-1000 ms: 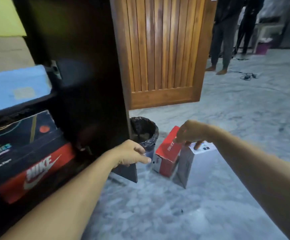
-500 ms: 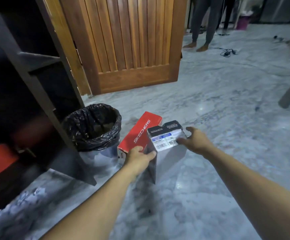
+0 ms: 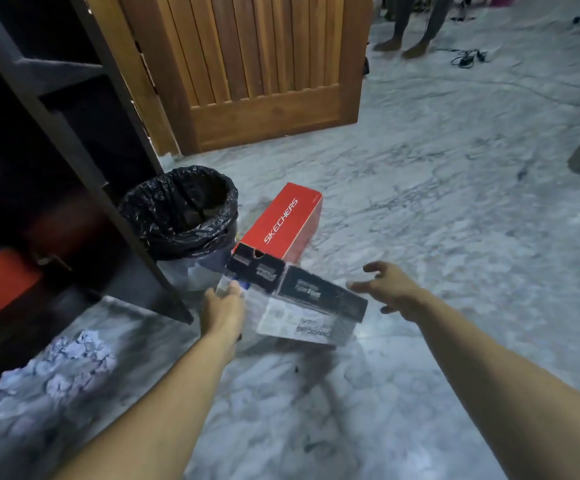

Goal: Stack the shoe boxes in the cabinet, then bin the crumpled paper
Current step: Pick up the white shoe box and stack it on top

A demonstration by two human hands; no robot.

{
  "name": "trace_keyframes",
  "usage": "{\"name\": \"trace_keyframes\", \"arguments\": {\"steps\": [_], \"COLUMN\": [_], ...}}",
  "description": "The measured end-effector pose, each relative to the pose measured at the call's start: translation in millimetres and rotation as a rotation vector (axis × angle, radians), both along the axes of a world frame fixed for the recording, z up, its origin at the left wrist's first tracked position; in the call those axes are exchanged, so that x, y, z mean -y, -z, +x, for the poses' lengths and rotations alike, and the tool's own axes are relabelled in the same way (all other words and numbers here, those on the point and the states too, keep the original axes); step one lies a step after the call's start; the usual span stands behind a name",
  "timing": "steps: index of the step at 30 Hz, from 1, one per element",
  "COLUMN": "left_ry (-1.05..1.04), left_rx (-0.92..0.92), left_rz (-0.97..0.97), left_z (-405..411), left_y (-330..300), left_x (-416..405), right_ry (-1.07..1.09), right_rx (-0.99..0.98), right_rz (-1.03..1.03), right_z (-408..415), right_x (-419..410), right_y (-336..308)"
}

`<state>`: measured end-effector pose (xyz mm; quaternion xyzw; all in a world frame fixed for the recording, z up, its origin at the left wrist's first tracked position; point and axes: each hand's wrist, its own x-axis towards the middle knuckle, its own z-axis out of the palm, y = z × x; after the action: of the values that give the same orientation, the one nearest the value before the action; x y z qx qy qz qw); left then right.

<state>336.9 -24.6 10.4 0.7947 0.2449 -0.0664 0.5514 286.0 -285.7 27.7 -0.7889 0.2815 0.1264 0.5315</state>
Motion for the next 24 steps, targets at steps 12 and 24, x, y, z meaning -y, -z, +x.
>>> {"name": "trace_keyframes", "arguments": {"steps": [12,24], "left_ry": [-0.072,0.246], "left_rx": [-0.194,-0.005], "left_rz": [-0.209,-0.130], "left_z": [-52.9,-91.7], "left_y": [49.8,-2.9], "left_x": [-75.5,-131.2], "right_ry": [-0.179,-0.372], "right_rx": [0.018,0.167], "right_rz": [0.081,-0.014], "right_z": [-30.6,-35.0], "right_x": [-47.5,-70.0], "right_y": [77.7,8.2]}}
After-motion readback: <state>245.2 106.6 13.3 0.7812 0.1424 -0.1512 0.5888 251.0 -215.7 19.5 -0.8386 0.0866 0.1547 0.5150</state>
